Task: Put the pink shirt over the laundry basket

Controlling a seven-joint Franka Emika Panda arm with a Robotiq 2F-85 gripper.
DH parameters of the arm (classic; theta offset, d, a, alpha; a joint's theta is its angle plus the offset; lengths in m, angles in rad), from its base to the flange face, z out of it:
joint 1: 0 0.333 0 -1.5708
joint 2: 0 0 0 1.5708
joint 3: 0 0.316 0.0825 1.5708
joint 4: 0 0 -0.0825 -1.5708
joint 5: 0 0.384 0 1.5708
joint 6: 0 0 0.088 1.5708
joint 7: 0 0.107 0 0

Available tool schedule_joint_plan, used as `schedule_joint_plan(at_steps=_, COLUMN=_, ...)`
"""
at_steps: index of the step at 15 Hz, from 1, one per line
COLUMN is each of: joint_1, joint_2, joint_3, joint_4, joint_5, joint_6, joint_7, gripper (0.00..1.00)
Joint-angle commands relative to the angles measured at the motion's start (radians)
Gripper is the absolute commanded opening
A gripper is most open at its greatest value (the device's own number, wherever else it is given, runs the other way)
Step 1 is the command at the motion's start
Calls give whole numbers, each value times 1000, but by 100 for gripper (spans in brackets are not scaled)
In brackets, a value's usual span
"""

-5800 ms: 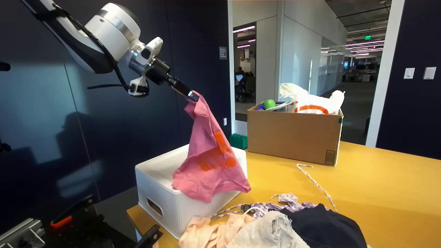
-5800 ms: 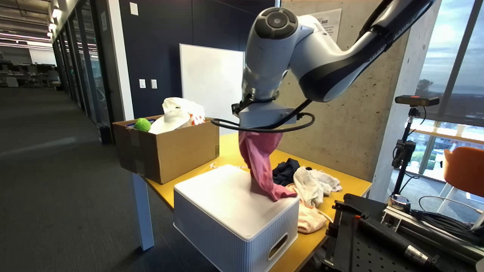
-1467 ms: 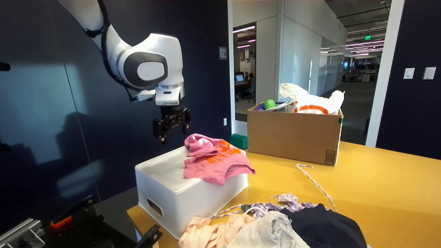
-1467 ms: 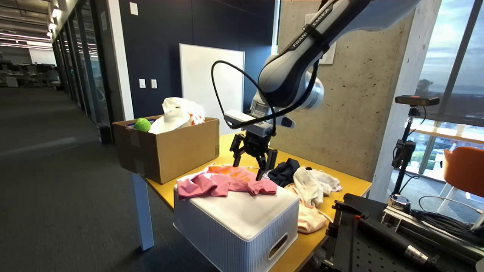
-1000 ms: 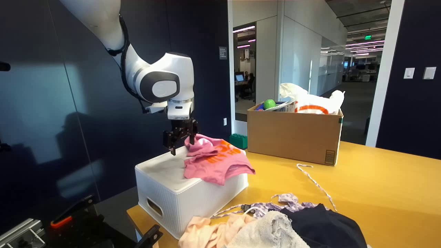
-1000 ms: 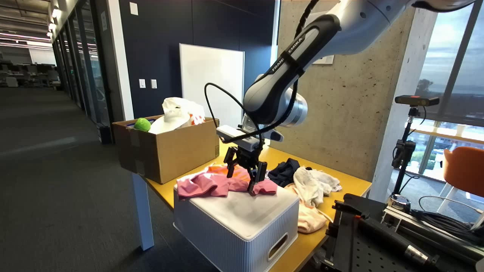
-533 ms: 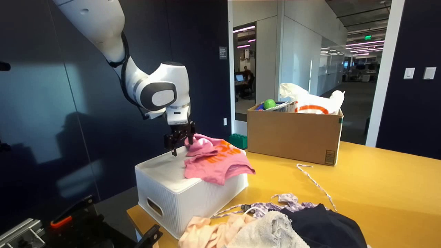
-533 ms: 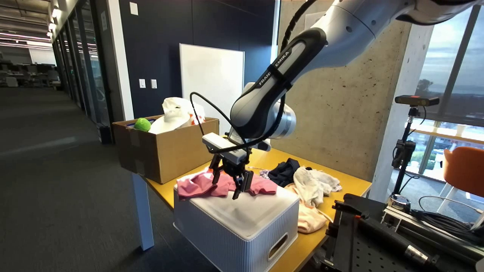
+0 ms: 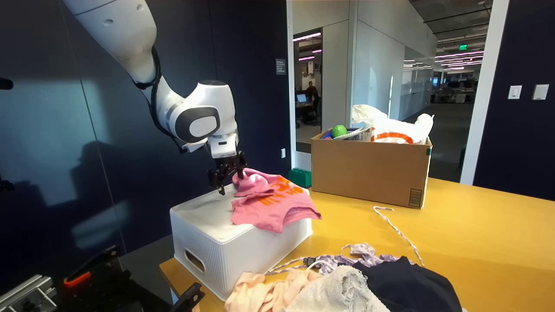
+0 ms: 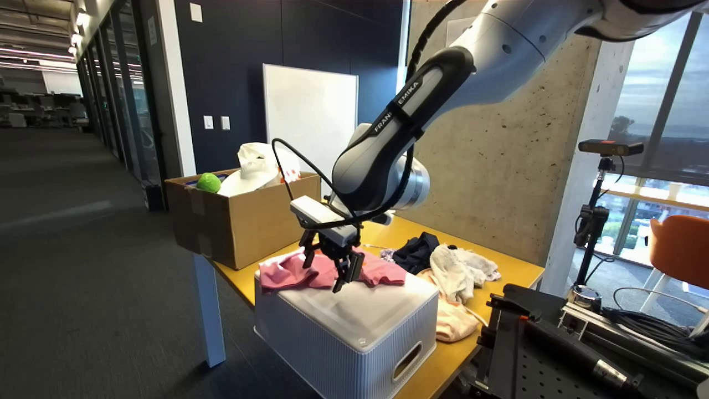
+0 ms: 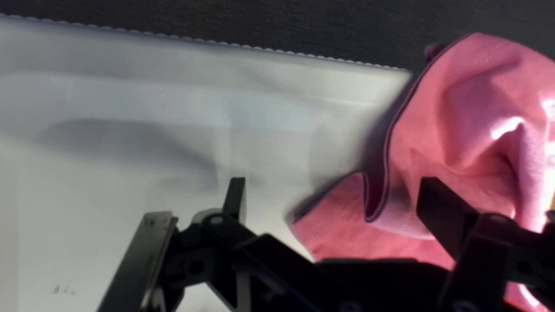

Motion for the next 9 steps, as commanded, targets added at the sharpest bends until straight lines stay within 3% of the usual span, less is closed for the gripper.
schedule_joint_plan(at_steps=1, joint_1=4, joint_2=22, joint_3=-18, joint_4=31, joint_5=-4, joint_6=21, joint_7=-18, gripper=100)
schedule_joint_plan(at_steps=9, joint_1=17, joint_2=69, joint_3=-55, joint_4=102, joint_5=-22, joint_6=-3, joint_7=-6, gripper=100)
